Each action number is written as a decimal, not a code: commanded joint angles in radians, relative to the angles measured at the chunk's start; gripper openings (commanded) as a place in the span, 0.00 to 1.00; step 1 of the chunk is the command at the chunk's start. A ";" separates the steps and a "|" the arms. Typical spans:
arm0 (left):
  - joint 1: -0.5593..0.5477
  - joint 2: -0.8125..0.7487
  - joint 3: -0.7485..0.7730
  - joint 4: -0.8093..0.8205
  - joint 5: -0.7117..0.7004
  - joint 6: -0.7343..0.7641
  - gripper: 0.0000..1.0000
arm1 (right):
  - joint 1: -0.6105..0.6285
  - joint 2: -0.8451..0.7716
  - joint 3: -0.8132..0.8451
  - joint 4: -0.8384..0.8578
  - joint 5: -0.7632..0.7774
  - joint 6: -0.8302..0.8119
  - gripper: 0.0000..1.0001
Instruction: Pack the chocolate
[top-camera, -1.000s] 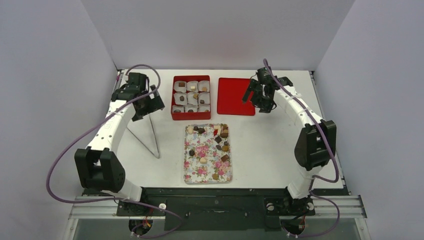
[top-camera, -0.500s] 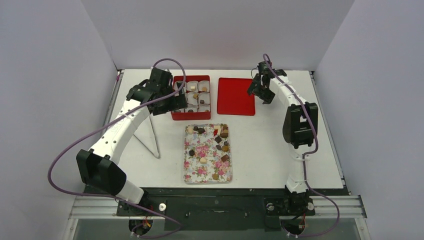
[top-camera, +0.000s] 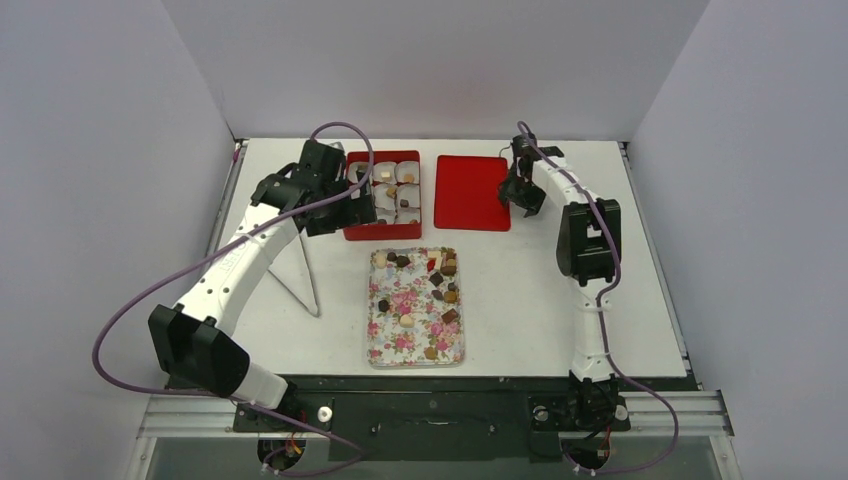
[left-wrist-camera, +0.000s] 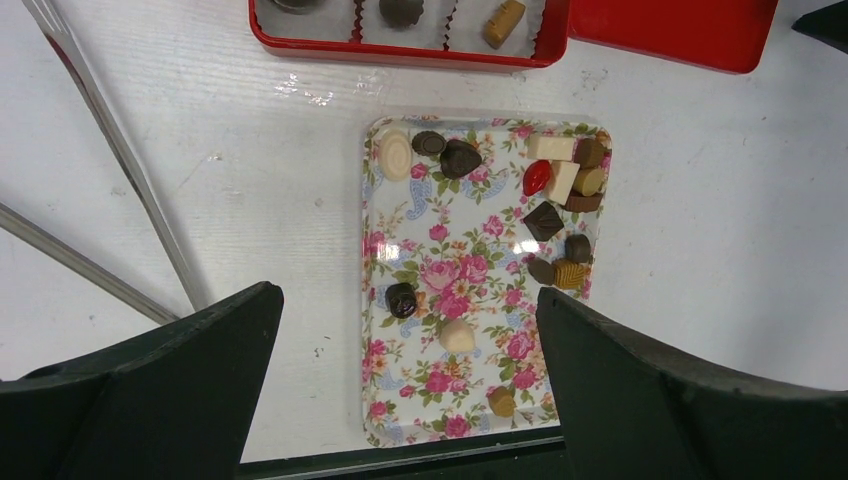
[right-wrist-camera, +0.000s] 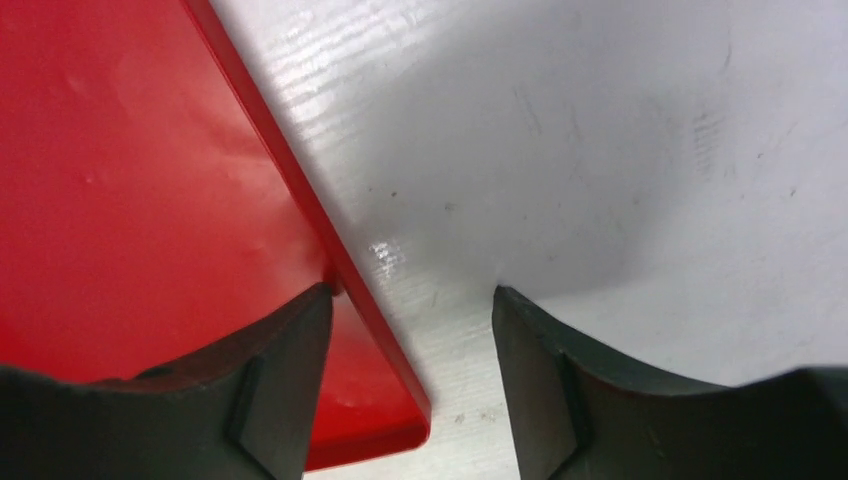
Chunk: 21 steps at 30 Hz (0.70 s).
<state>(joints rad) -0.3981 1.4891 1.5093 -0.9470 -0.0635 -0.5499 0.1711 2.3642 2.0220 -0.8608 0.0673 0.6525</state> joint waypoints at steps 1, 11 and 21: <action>-0.009 -0.050 -0.014 0.001 0.019 0.017 0.99 | 0.028 0.019 0.053 0.016 0.013 -0.017 0.54; -0.042 -0.061 -0.037 0.032 0.028 0.026 0.99 | 0.059 0.030 0.020 0.019 0.052 0.002 0.24; -0.097 -0.127 -0.176 0.254 0.060 -0.024 0.99 | 0.049 -0.060 -0.126 0.113 0.084 -0.012 0.00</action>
<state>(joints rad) -0.4717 1.4143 1.3735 -0.8516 -0.0345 -0.5438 0.2298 2.3569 1.9770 -0.7963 0.1146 0.6407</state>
